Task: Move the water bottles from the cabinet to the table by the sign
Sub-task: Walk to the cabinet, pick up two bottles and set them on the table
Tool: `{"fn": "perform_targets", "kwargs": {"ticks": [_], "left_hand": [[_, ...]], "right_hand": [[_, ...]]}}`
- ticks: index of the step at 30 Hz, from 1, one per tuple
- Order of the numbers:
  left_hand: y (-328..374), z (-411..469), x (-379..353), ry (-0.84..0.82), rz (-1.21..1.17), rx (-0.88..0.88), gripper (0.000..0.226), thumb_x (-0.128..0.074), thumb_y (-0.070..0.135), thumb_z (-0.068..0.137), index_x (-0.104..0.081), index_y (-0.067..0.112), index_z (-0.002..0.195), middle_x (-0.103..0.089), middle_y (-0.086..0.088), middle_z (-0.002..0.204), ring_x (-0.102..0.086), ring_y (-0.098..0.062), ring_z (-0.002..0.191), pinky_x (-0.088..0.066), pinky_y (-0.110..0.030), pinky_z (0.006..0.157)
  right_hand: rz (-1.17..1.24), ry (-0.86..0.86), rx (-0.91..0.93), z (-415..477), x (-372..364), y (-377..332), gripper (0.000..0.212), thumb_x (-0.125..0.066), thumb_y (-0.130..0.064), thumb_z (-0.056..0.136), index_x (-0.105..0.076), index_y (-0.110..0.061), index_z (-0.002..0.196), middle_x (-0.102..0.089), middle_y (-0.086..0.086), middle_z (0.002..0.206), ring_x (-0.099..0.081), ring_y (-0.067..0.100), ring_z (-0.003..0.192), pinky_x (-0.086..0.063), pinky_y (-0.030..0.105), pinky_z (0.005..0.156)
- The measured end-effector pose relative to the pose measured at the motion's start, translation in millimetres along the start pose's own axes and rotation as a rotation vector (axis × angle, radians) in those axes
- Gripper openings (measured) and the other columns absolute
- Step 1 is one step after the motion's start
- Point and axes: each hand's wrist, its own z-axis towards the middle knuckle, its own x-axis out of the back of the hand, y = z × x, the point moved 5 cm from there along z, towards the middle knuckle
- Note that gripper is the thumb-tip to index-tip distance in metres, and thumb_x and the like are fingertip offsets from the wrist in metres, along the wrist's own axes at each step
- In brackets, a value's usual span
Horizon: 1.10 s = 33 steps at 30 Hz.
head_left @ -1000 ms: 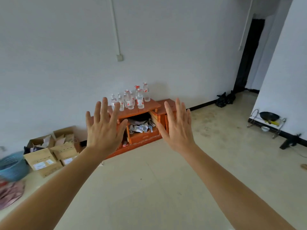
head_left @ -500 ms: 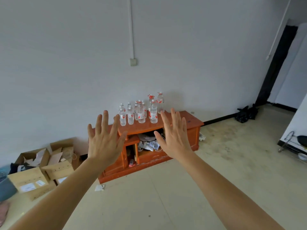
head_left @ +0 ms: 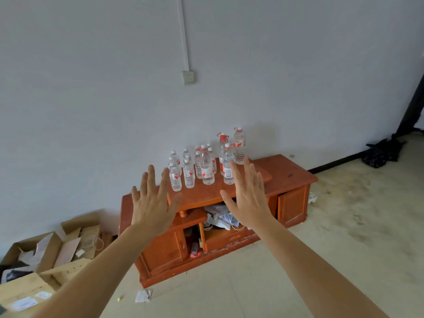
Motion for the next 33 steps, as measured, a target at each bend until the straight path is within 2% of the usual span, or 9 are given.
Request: {"fn": "perform_targets", "kwargs": {"ticks": [2,4,9,14,19,23,26,30,33], "left_hand": [[-5.5,62.0,-16.7,-0.024,0.009,0.026,0.077,-0.006,0.072,0.095,0.026,0.034,0.154,0.034,-0.006,0.162,0.015,-0.031,0.155,-0.003,-0.060,0.124],[-12.1,115.0,-22.5,-0.039,0.004,0.063,0.078,-0.015,0.067,0.097,0.023,0.032,0.156,0.031,-0.007,0.164,0.013,-0.032,0.156,-0.006,-0.060,0.124],[-33.6,224.4,-45.1,0.000,-0.045,0.120,0.080,-0.013,0.070,0.094,0.023,0.034,0.155,0.022,-0.008,0.167,0.005,-0.032,0.156,-0.011,-0.058,0.124],[-60.8,293.3,-90.9,-0.007,-0.045,0.139,0.080,0.001,0.077,0.086,0.032,0.038,0.149,0.021,-0.008,0.167,0.002,-0.032,0.157,-0.013,-0.057,0.124],[-95.7,373.4,-149.0,-0.037,-0.097,0.161,0.076,-0.014,0.069,0.095,0.030,0.038,0.149,0.021,-0.008,0.167,0.002,-0.031,0.157,-0.013,-0.057,0.125],[-127.3,438.6,-196.5,-0.054,-0.148,0.156,0.079,-0.021,0.068,0.097,0.026,0.038,0.152,0.021,-0.008,0.167,0.000,-0.032,0.157,-0.012,-0.056,0.125],[-162.2,495.6,-243.2,-0.137,-0.195,0.209,0.078,-0.023,0.066,0.099,0.023,0.037,0.154,0.020,-0.008,0.168,-0.001,-0.033,0.157,-0.013,-0.056,0.124],[-189.3,540.0,-297.6,-0.231,-0.247,0.231,0.077,-0.026,0.061,0.101,0.017,0.033,0.158,0.015,-0.011,0.169,-0.007,-0.036,0.156,-0.018,-0.056,0.123],[-208.8,556.8,-341.5,-0.290,-0.310,0.283,0.079,-0.027,0.063,0.100,0.014,0.031,0.159,0.009,-0.013,0.169,-0.012,-0.038,0.154,-0.021,-0.054,0.121]], "right_hand": [[0.033,-0.010,0.009,60.0,-26.9,21.1,0.086,-0.041,-0.058,0.102,0.015,-0.031,0.161,0.014,0.017,0.169,-0.003,0.042,0.156,-0.018,0.060,0.124],[0.066,-0.017,0.021,118.1,-43.6,36.6,0.088,-0.044,-0.058,0.102,0.016,-0.031,0.161,0.015,0.017,0.169,-0.003,0.042,0.156,-0.020,0.058,0.123],[0.152,-0.036,0.067,246.1,-86.0,62.1,0.088,-0.044,-0.059,0.102,0.015,-0.032,0.161,0.013,0.016,0.170,-0.005,0.038,0.157,-0.022,0.055,0.124],[0.199,-0.106,0.095,317.3,-150.0,72.3,0.088,-0.043,-0.060,0.102,0.021,-0.037,0.158,0.019,0.012,0.169,-0.005,0.036,0.157,-0.020,0.053,0.123],[0.214,-0.169,0.106,383.2,-233.5,83.2,0.091,-0.047,-0.057,0.102,0.024,-0.042,0.156,0.021,0.005,0.169,-0.003,0.032,0.158,-0.028,0.054,0.123],[0.234,-0.215,0.110,434.6,-296.3,88.3,0.090,-0.048,-0.057,0.101,0.019,-0.042,0.158,0.020,0.002,0.170,-0.022,0.030,0.155,-0.036,0.053,0.118],[0.225,-0.271,0.080,482.2,-354.0,90.2,0.089,-0.047,-0.059,0.101,0.019,-0.042,0.158,0.014,0.003,0.171,-0.025,0.030,0.154,-0.036,0.049,0.116],[0.216,-0.316,0.046,522.0,-410.3,93.8,0.087,-0.043,-0.060,0.102,0.023,-0.044,0.155,0.004,0.002,0.172,-0.034,0.028,0.150,-0.049,0.045,0.106],[0.262,-0.357,-0.003,530.9,-453.9,95.5,0.086,-0.046,-0.059,0.102,0.020,-0.044,0.156,0.008,-0.001,0.171,-0.024,0.025,0.155,-0.041,0.048,0.112]]}}
